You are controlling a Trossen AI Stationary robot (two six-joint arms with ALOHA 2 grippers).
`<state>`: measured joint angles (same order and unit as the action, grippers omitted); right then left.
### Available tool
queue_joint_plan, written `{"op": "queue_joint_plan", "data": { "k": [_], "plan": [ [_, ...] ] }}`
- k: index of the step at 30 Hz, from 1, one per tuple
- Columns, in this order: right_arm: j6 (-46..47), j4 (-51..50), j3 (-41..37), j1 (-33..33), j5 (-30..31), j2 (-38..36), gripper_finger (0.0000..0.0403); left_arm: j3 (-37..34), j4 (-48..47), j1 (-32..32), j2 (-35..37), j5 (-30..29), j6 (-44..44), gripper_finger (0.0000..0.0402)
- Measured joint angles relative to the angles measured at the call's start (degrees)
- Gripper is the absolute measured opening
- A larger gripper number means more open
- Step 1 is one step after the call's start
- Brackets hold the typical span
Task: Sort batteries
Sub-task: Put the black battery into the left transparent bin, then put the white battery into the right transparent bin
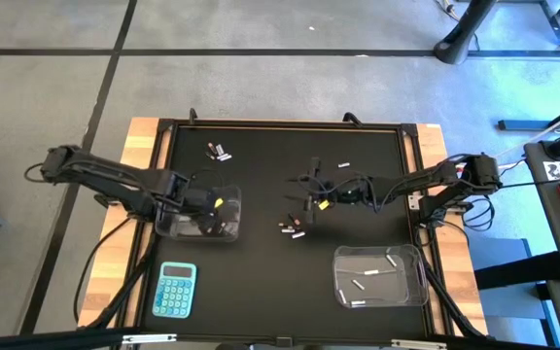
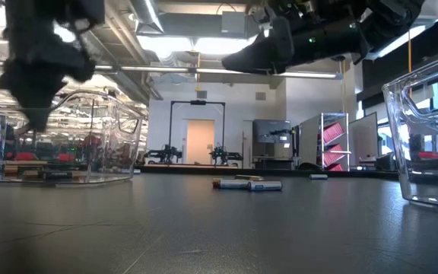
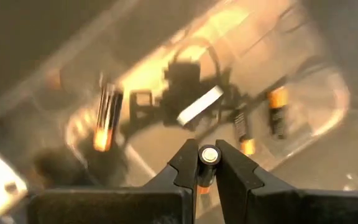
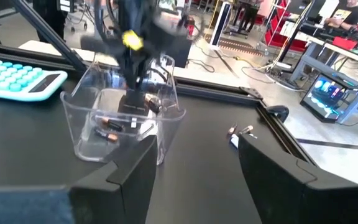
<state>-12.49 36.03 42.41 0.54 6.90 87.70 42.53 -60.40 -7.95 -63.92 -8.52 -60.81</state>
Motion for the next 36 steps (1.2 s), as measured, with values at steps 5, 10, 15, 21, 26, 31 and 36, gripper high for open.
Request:
{"op": "queue_joint_plan", "data": {
  "k": [5,10,15,21,26,31,36],
  "plan": [
    [0.0,0.1,0.0,-0.1,0.0,0.0,0.0227,-5.3,5.4,2.1,0.0,3.1,-6.4,0.0026],
    [0.0,-0.2,0.0,-0.1,0.0,0.0,0.0227,-9.5,12.0,4.0,-0.6,6.4,-8.4,0.0026],
    [0.1,-0.6,0.0,-0.1,0.0,0.0,0.0227,-10.6,13.3,5.6,-3.0,8.4,-8.1,0.0029],
    [0.2,-1.1,0.0,-0.1,0.0,0.0,0.0227,-10.7,14.8,6.9,-5.8,9.0,-5.4,0.0050],
    [0.2,-1.7,0.0,-0.1,0.0,0.0,0.0227,-10.7,17.9,7.0,-5.5,9.0,-2.6,0.0080],
    [0.2,-2.4,0.0,-0.2,1.7,0.0,0.0227,-10.7,17.2,6.9,-1.2,9.0,-1.9,0.0126],
    [0.8,-11.9,0.0,1.2,10.2,-2.2,0.0227,-9.3,16.2,6.9,7.0,8.9,-1.2,0.0156]
  ]
}}
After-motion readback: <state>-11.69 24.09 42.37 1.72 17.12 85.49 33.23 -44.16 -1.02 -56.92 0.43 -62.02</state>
